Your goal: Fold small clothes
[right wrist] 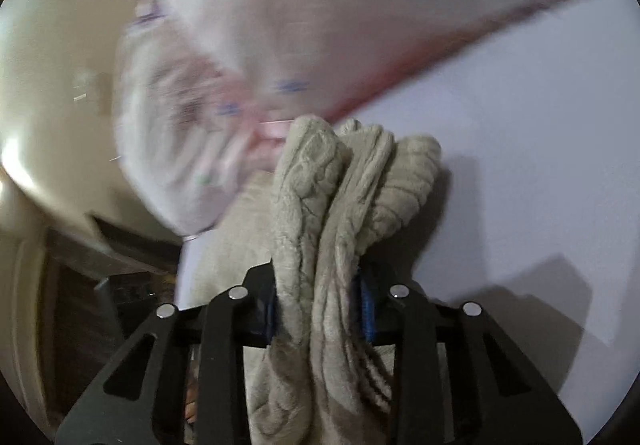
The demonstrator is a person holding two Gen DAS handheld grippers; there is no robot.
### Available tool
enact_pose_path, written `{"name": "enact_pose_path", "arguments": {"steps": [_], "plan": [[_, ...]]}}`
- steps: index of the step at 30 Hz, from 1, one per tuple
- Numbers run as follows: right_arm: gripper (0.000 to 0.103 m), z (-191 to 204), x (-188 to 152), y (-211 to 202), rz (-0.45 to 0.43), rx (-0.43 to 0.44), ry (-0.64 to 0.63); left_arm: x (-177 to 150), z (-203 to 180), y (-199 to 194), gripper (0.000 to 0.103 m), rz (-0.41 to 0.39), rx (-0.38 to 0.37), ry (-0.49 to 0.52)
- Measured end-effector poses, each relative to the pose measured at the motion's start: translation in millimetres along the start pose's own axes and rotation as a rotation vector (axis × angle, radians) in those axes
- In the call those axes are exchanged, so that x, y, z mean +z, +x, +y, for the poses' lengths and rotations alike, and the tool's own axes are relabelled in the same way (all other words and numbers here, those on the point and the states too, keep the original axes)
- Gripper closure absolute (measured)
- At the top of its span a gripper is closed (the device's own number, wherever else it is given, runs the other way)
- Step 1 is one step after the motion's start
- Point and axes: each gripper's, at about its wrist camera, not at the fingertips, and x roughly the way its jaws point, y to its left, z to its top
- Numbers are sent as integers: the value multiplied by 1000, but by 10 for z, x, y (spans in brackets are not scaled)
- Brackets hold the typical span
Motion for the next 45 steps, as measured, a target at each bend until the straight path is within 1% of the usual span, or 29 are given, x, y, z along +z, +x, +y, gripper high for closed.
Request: {"name": "enact_pose_path", "arguments": {"steps": [2,4,5,6,8,9,10,12,13,14,16,17,18,19,21,22,24,26,27,28,29,30,32,34,36,37,39,41,45], "plan": [[73,319,-69,138,19,41,-96,-63,16,-295,57,-60,33,44],[73,535,-112,328,49,41,-167,-96,114,-562,54,-118,106,58],[70,616,-141,456,71,20,-204,-106,187,-663,53,-139,169,66],[65,673,-165,585,92,-20,-236,-115,246,-714,49,-152,241,79],[56,748,-217,783,98,-195,-293,-140,382,-752,47,-153,382,70],[52,772,-226,779,59,-261,-310,-155,425,-784,46,-163,403,55],[52,810,-232,688,-13,-264,-310,-174,446,-822,40,-182,403,51],[52,842,-210,532,-88,-200,-276,-223,421,-942,30,-237,440,60],[52,863,-187,498,-92,-173,-266,-229,388,-957,25,-256,460,68],[52,880,-170,525,-70,-165,-266,-240,361,-994,24,-277,476,75],[57,909,-147,731,6,-189,-261,-295,310,-1039,22,-301,478,78],[85,909,-153,877,60,-226,-274,-340,269,-1050,20,-306,476,80],[89,965,-144,1032,83,-266,-291,-380,253,-1072,15,-309,486,84],[90,968,-125,1089,64,-298,-313,-414,220,-1078,12,-313,505,91],[90,904,-26,994,-33,-347,-293,-543,125,-1120,9,-330,561,133],[90,796,78,916,-75,-357,-216,-605,71,-1132,5,-339,587,155],[89,676,168,875,-89,-398,-144,-704,13,-1148,1,-347,629,190],[82,670,125,858,-73,-430,-156,-763,-8,-1113,1,-326,655,208],[65,698,69,801,-83,-441,-171,-797,12,-1073,1,-299,667,209],[55,740,-7,696,-107,-458,-189,-815,35,-1036,1,-275,675,204],[34,785,-96,569,-138,-488,-211,-834,64,-998,1,-248,680,195],[18,810,-175,429,-176,-519,-236,-855,102,-949,1,-213,679,179],[2,897,-444,92,-271,-571,-298,-916,153,-886,1,-170,662,150],[2,948,-703,-162,-315,-592,-349,-968,187,-819,1,-132,635,125],[2,960,-950,-279,-302,-649,-361,-1009,183,-745,1,-100,630,114],[2,944,-1085,-320,-279,-648,-370,-1024,168,-707,1,-91,631,118],[2,897,-1299,-275,-185,-553,-392,-1040,147,-645,1,-77,641,127],[2,872,-1412,-109,-101,-517,-388,-1031,144,-579,1,-47,668,127],[2,893,-1529,288,-8,-600,-429,-1038,119,-469,1,-2,703,152]]}}
